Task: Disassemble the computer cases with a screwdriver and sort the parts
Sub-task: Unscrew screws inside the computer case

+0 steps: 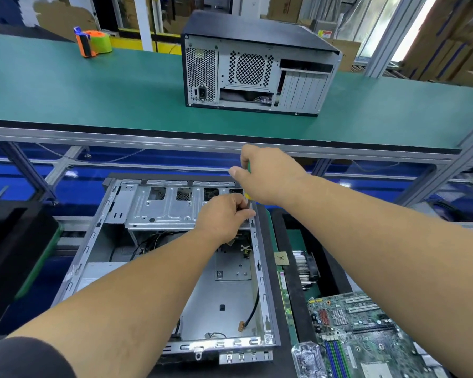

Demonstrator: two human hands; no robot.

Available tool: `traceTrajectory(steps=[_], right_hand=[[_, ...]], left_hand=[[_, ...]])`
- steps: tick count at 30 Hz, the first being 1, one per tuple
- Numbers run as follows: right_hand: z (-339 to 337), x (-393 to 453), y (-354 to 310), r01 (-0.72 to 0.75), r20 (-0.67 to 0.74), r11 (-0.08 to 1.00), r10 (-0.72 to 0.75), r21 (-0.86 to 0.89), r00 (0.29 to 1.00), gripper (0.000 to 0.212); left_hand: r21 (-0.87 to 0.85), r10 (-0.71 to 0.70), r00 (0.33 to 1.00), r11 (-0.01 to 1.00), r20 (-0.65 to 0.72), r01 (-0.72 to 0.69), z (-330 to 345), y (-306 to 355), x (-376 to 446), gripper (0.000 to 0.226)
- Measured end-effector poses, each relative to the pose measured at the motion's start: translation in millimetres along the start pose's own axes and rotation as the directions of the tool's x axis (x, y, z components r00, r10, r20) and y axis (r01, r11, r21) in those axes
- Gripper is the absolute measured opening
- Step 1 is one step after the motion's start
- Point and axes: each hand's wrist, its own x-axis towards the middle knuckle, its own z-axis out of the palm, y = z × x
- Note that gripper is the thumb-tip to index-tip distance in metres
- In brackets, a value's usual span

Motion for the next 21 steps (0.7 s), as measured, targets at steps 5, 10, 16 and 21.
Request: traceTrajectory(steps=[5, 10, 16, 21], right_hand=[[5.2, 3.3, -7.2, 0.014, -0.038, 1.0, -0.015, -0.028, 0.999, 0.029], [-0.3, 5.6, -2.9, 0.019, -0.013, 0.998, -0.02, -0.055, 1.0, 0.026], [-3.5, 9.1, -2.4, 0.0, 0.017, 0.996, 0.002, -0.086, 1.0, 0.025], [-4.7, 8.0, -0.5, -0.011, 0.035, 0.997, 0.013, -0.074, 0.999, 0.026]], left_hand=[[0.065, 0.027, 0.998, 0.998, -0.051, -0.024, 2.9, 0.2, -2.5, 0.028], [-0.011, 0.045, 0.998, 0.999, 0.032, -0.045, -0.3, -3.2, -1.2, 0.024], [0.062, -0.011, 0.999, 0.998, -0.04, 0.014, 4.1, 1.9, 0.4, 0.038], [-0.039, 0.02, 0.999, 0.999, 0.048, -0.018, -0.9, -2.5, -0.1, 0.026]])
